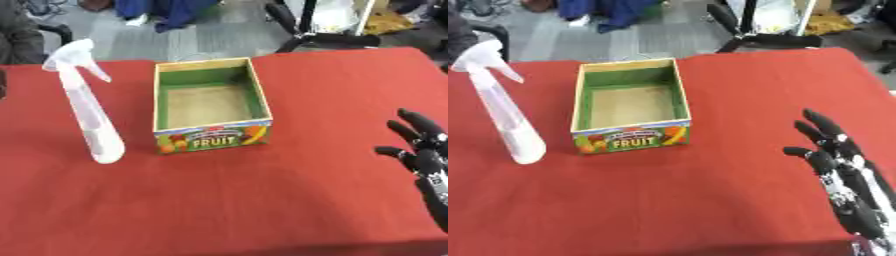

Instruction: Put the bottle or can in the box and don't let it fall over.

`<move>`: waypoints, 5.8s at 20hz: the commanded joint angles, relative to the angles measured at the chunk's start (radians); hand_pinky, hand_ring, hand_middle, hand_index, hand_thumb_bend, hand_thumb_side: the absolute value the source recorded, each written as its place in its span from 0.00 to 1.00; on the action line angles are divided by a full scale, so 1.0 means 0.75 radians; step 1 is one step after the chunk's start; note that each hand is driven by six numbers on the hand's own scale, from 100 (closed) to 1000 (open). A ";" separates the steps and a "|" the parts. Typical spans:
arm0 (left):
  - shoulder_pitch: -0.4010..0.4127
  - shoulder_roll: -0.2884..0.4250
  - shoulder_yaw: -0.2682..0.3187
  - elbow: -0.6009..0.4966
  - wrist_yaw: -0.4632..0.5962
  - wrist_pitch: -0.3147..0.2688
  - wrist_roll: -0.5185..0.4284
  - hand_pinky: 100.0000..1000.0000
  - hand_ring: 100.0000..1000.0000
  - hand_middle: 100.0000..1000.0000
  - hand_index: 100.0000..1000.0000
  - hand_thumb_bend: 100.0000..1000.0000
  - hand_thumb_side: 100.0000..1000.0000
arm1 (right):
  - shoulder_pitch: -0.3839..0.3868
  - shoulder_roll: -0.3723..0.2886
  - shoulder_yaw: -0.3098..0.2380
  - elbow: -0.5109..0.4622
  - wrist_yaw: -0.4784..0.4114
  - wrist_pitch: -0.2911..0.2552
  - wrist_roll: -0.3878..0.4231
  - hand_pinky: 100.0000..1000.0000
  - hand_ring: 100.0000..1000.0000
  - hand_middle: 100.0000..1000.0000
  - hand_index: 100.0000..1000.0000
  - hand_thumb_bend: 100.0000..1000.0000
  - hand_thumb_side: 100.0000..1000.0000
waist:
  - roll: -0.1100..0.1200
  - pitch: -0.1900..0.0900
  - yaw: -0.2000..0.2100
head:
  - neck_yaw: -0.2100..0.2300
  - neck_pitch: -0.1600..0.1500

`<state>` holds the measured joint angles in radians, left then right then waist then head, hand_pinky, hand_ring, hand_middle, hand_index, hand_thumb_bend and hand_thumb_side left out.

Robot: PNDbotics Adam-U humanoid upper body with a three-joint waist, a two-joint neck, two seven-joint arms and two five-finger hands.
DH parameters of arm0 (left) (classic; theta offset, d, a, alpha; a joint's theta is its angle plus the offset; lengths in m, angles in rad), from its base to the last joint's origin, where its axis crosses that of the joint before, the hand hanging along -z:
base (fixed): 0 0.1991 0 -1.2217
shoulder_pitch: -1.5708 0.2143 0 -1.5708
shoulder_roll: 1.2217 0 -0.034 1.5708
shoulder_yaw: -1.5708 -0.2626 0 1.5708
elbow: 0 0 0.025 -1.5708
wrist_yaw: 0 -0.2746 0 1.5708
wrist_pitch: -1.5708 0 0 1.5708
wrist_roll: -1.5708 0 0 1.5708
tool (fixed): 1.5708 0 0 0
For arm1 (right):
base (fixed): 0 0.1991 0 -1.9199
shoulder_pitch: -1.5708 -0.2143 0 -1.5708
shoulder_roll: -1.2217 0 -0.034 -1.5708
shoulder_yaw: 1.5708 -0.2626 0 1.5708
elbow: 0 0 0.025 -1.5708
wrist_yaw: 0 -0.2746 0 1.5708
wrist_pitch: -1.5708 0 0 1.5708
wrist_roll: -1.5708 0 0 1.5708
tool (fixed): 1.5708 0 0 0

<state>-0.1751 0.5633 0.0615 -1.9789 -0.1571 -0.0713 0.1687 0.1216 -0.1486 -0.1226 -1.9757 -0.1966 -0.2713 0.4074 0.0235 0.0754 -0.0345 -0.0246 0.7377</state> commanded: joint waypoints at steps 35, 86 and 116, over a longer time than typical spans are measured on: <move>-0.658 0.729 -0.364 0.512 -0.050 -0.040 -0.775 0.73 0.66 0.56 0.81 0.36 0.61 | 0.008 -0.030 0.026 -0.032 -0.019 0.028 0.040 0.76 1.00 1.00 0.97 0.00 0.50 | -0.009 -0.038 -0.067 | 0.018 0.018; -0.755 0.529 -0.431 0.717 -0.157 -0.030 -1.061 0.72 0.67 0.56 0.79 0.27 0.52 | 0.004 -0.015 0.032 -0.032 -0.033 0.033 0.067 0.76 1.00 1.00 0.97 0.00 0.50 | -0.019 -0.015 -0.095 | 0.159 0.015; -0.759 0.539 -0.409 0.731 -0.099 -0.036 -1.107 0.59 0.51 0.39 0.65 0.00 0.33 | 0.006 -0.019 0.031 -0.032 -0.038 0.034 0.074 0.76 1.00 1.00 0.97 0.00 0.50 | -0.024 -0.021 -0.087 | 0.158 0.016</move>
<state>-0.7226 0.9320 -0.2661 -1.4239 -0.2369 -0.0974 -0.6670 0.1317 -0.1532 -0.0977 -1.9757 -0.2160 -0.2438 0.4599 0.0044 0.0706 -0.1012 0.0915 0.7543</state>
